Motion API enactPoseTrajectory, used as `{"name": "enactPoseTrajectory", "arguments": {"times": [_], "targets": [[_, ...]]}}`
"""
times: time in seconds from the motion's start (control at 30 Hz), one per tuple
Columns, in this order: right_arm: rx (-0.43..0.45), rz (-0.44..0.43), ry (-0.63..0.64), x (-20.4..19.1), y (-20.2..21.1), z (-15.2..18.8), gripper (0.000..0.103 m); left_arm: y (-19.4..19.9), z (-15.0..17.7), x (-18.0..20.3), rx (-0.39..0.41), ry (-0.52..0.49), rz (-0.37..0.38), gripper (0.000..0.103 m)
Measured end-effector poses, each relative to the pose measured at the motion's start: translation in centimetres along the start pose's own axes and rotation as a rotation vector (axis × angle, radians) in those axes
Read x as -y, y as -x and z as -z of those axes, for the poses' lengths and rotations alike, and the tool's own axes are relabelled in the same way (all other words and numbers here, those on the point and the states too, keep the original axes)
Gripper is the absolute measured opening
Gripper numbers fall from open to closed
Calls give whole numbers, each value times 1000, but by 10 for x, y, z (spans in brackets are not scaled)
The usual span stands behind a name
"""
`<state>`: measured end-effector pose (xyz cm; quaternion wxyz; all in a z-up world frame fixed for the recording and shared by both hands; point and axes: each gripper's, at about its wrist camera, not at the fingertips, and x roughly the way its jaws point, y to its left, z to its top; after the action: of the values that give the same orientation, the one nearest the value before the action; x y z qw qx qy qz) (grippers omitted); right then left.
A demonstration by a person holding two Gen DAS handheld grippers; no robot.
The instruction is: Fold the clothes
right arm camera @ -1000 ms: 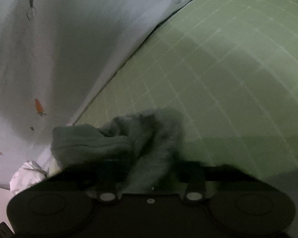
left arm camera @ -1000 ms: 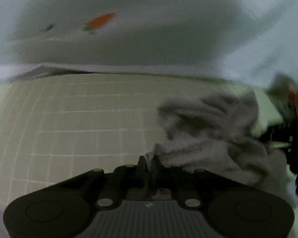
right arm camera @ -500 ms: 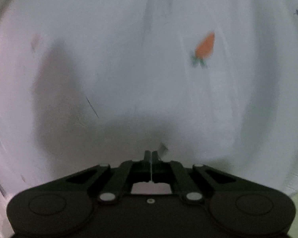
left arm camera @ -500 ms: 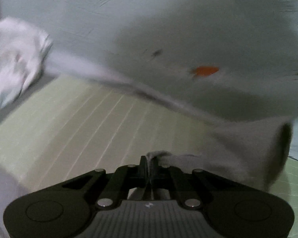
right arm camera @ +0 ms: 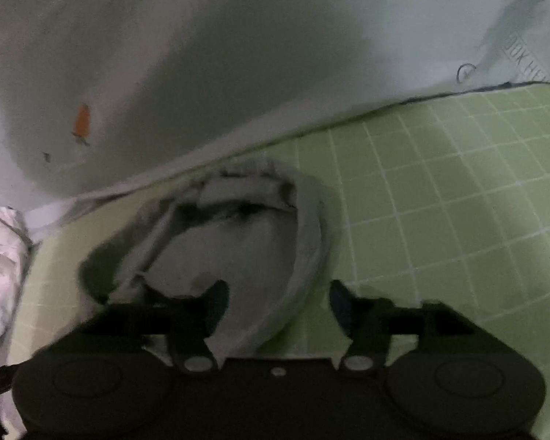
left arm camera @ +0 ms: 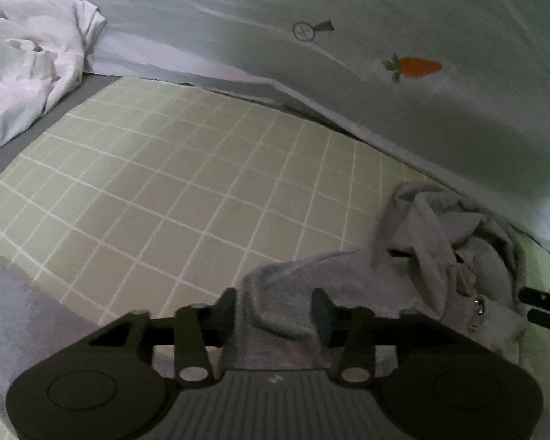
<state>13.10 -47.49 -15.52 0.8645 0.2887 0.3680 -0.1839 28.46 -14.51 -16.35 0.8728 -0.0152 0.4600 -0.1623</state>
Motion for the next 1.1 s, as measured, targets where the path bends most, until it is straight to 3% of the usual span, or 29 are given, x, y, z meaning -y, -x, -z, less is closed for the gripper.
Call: {"name": "enactPoseTrajectory", "arguments": {"times": [0.1, 0.2, 0.23, 0.27, 0.3, 0.33, 0.37, 0.43, 0.6, 0.67, 0.7, 0.73, 0.77, 0.83, 0.87, 0.9, 0.93, 0.97, 1.0, 1.1], "targets": [[18, 56, 31, -11, -19, -6, 80, -8, 4, -2, -25, 4, -13, 50], [9, 6, 95, -23, -28, -14, 81, -11, 7, -4, -26, 17, -24, 49], [6, -12, 128, -29, -32, -14, 76, -12, 9, -4, -25, 22, -27, 48], [13, -22, 179, -36, -36, -14, 61, -13, 10, -5, -24, 26, -31, 47], [18, -3, 231, -43, -41, -13, 7, -14, 11, -5, -23, 31, -34, 41], [5, 3, 262, -48, -44, -17, 7, -12, 10, -4, -8, 29, -36, 17], [41, 10, 291, -52, -38, -25, 7, -9, 6, -1, 18, 22, -36, 5], [117, 27, 349, -60, -26, -43, 7, -4, -1, 6, 69, 7, -36, 5], [424, 60, 484, -85, 41, -98, 7, 9, -21, 23, 201, -8, -29, 5], [520, 109, 548, -97, 50, -95, 7, -1, -25, 25, 198, -21, -75, 5], [510, 121, 561, -98, 43, -93, 7, -8, -27, 25, 189, -28, -101, 5], [495, 133, 573, -100, 36, -91, 8, -16, -29, 26, 180, -36, -128, 6], [427, 139, 573, -98, 24, -89, 9, -22, -30, 23, 156, -31, -152, 12], [280, 185, 563, -92, 1, -81, 26, -27, -32, 15, 108, -4, -192, 15], [255, 197, 555, -89, 1, -73, 33, -21, -31, 12, 120, 3, -193, 27], [262, 200, 538, -82, 10, -63, 51, -13, -29, 9, 139, 5, -185, 37], [269, 202, 520, -74, 20, -52, 70, -4, -28, 7, 157, 7, -172, 60], [277, 204, 502, -65, 33, -43, 78, 5, -24, 6, 176, 10, -152, 76], [284, 206, 484, -55, 46, -33, 85, 15, -20, 6, 196, 14, -130, 80], [239, 225, 421, -26, 87, 4, 88, 43, -4, 15, 204, 1, -52, 91]]}}
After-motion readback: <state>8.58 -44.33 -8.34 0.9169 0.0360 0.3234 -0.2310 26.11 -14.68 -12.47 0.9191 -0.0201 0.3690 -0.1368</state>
